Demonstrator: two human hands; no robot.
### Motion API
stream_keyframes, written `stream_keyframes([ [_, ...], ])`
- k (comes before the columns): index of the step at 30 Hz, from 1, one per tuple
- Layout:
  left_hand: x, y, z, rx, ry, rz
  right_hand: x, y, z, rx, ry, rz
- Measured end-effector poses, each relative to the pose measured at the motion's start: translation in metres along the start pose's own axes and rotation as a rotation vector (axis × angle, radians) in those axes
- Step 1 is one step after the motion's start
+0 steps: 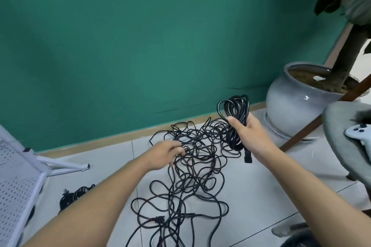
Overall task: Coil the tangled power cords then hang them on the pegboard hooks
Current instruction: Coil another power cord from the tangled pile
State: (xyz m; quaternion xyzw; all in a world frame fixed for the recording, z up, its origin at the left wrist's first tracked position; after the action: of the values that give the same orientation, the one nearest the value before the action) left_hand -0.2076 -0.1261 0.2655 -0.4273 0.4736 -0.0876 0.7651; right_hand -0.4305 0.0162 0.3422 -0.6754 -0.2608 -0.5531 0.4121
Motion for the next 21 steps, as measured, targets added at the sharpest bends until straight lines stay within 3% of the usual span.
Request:
stream_keyframes([
  [5, -0.027, -0.059, 0.055, -0.194, 0.085, -0.077, -0.005, 0.023, -0.01, -0.037, 0.097, -0.076],
  [8, -0.04, -0.096, 0.091, -0.397, 0.128, -0.122, -0.003, 0.045, -0.012, -0.002, 0.181, -0.156],
  [11, -0.047, -0.117, 0.117, -0.526, 0.168, -0.133, 0.006, 0.067, -0.012, 0.013, 0.16, -0.135],
  [14, -0.033, -0.11, 0.121, -0.466, 0.08, -0.069, 0.019, 0.085, -0.005, 0.039, 0.072, -0.056],
  [18, -0.001, -0.089, 0.113, -0.246, -0.095, 0.074, 0.029, 0.1, 0.002, 0.131, 0.061, -0.153],
  [21, 0.003, -0.072, 0.106, -0.116, -0.08, 0.157, 0.031, 0.111, 0.002, 0.193, 0.038, -0.161],
])
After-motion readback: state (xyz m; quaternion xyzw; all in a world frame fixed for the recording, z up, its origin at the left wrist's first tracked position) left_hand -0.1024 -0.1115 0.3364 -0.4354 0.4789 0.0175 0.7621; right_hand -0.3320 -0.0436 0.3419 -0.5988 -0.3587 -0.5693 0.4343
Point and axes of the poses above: each hand's wrist, its own z-axis away from the middle knuckle, its own y-axis out of the palm, x = y × z, the point moved 3 cm from there along -z, towards the middle knuckle, and after that the axes turned 2 degrees about x, right-handed, at the moved point
